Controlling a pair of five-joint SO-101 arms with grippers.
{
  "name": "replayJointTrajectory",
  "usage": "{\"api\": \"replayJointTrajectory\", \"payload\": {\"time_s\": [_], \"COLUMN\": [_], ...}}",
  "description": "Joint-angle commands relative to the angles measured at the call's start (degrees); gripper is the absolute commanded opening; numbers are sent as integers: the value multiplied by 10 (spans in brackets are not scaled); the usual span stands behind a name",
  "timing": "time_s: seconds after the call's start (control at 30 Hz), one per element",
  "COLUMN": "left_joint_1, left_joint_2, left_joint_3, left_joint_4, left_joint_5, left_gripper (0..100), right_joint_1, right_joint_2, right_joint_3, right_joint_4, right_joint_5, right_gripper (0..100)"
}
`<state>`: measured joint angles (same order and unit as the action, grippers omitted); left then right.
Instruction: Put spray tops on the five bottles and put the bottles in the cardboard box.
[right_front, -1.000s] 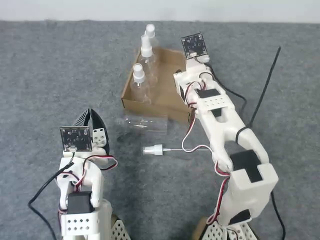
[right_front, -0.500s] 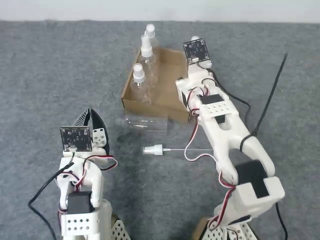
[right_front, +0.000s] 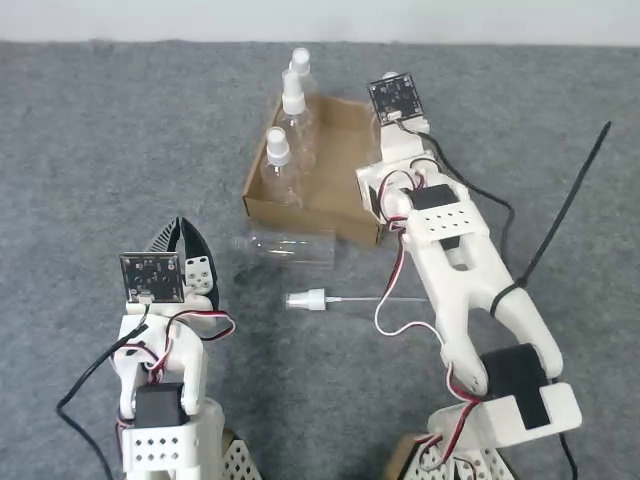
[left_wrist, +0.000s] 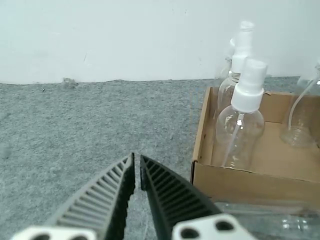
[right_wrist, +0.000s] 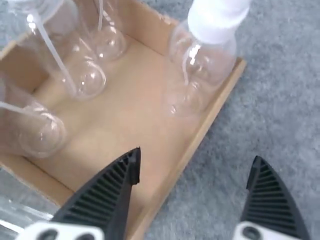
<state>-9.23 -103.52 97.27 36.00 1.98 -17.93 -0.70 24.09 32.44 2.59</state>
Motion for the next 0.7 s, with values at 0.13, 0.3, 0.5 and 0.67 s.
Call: {"api": "replayJointTrajectory", "payload": {"time_s": [0.13, 0.3, 0.5, 0.67], "left_joint_1": [-3, -30, -50, -50], "left_joint_2": [-9, -9, -9, -9], "left_joint_3": [-7, -7, -7, -7], "left_joint_4": [-6, -10, -10, -10], "left_joint_5": [4, 4, 6, 6], "left_gripper": [12, 12, 12, 12], "right_joint_1": [-1, -1, -1, -1], "right_joint_2": [-74, -96, -126, -153], "right_joint_3": [-10, -10, -10, -10], "right_joint_4": [41, 70, 99, 129], "right_joint_5": [-4, -4, -3, -2], "right_gripper": [299, 299, 299, 299]}}
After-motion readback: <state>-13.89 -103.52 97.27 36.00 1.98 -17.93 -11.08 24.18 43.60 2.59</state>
